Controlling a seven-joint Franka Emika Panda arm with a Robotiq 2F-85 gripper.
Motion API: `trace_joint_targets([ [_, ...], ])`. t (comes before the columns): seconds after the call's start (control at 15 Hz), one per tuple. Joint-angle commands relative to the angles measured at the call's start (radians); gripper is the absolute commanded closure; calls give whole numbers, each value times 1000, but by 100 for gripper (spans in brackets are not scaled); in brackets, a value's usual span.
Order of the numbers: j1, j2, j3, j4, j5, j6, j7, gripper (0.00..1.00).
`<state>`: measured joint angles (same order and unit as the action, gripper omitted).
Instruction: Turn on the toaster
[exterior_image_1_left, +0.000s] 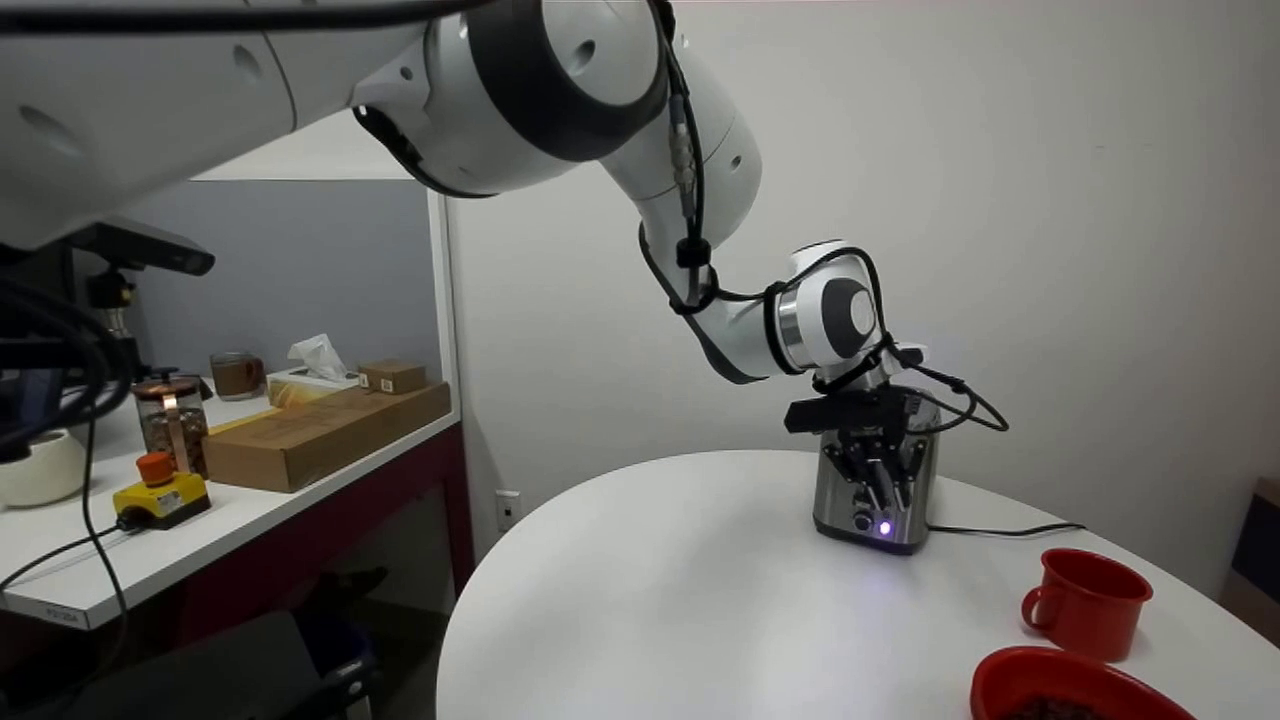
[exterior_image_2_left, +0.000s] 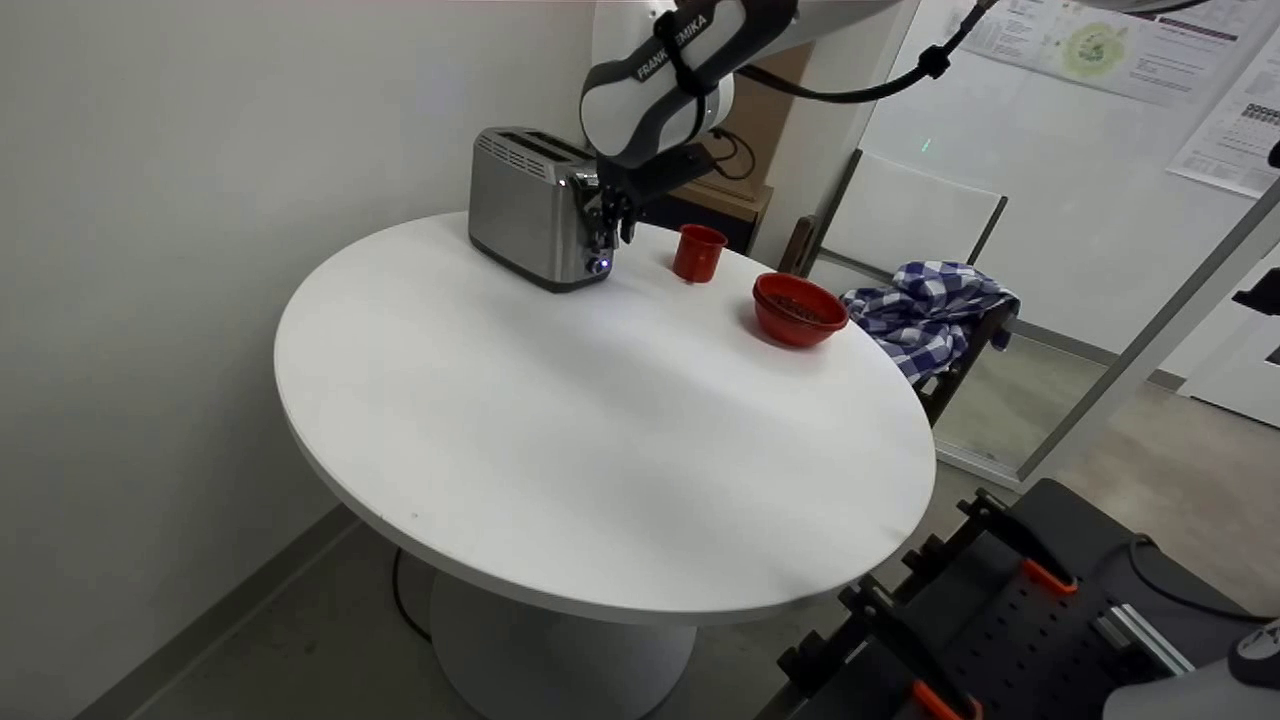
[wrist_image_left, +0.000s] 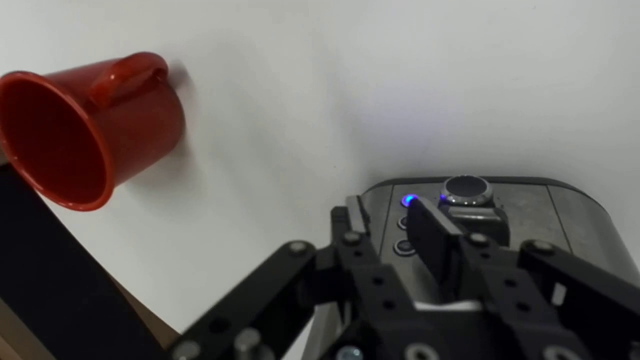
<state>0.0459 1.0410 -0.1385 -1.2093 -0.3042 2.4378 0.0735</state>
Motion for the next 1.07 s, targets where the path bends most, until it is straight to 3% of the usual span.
trace_joint_targets([
  [0.0,-31,-60,32,-67,60,-13,-39,38],
  [0.33,-117,-273,130,-313,179,-27,-145,2],
  [0.6,-148,-443,162,-505,246,-50,-188,0],
  [1.0,-128,-698,140,-813,228,-18,-177,0],
])
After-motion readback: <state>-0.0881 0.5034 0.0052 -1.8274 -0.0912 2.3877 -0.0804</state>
